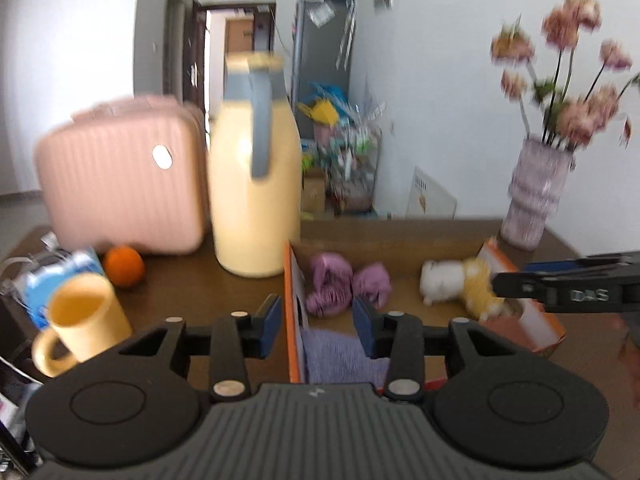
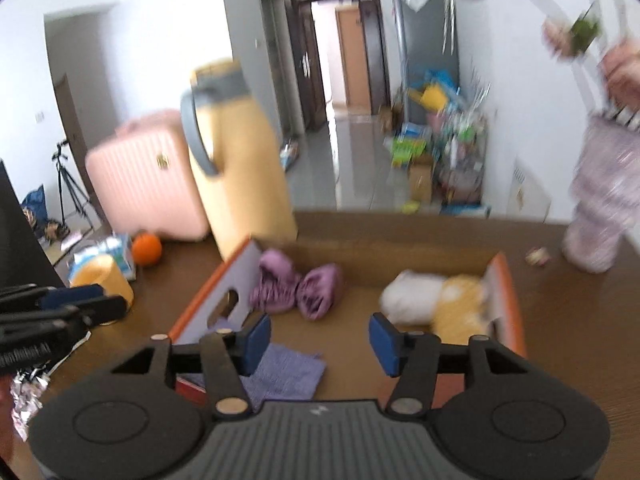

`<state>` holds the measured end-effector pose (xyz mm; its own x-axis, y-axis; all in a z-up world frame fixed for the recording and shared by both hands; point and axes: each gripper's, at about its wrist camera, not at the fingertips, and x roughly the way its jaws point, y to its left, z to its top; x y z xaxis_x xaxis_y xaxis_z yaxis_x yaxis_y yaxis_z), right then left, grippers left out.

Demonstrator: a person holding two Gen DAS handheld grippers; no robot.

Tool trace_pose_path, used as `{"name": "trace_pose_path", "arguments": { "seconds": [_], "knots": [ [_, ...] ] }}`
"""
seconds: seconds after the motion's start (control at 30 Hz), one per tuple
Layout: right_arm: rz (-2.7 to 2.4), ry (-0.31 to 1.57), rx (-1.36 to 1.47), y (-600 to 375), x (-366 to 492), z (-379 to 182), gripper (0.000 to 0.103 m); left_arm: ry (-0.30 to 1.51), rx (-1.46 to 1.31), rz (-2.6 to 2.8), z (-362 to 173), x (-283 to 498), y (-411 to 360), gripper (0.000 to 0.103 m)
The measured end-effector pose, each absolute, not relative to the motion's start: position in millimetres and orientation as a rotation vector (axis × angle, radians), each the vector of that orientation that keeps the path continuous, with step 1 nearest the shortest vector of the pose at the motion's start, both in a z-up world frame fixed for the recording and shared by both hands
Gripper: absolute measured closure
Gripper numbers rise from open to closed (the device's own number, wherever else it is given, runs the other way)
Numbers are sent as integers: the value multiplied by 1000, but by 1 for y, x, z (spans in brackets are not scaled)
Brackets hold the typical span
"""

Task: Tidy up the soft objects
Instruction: 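Carry the blue linen cloth into the cardboard box and open the right gripper, then move the right gripper back toward the lavender towel roll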

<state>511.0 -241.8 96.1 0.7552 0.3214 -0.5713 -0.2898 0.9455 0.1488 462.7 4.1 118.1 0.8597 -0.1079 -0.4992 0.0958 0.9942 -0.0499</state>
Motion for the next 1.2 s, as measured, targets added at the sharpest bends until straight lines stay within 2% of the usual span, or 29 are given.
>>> {"name": "trace_pose_path", "arguments": {
  "seconds": [0.07,0.37,0.53,0.7,0.87,1.2],
  "knots": [
    [319,579,24,-256,488,114,32,483,-25,-104,133,442,6,50],
    [267,474,64,-303,402,140,29,402,3,-97,152,375,-12,44],
    [299,378,58,-306,325,109,18,366,-14,-91,106,303,-12,42],
    [331,393,47,-304,250,46,18,384,-5,-124,50,230,-16,34],
    [398,489,203,-306,201,-4,18,489,-50,-165,6,192,-16,32],
    [409,536,222,-291,196,-18,18,544,-59,-121,-9,206,-8,32]
  ]
}}
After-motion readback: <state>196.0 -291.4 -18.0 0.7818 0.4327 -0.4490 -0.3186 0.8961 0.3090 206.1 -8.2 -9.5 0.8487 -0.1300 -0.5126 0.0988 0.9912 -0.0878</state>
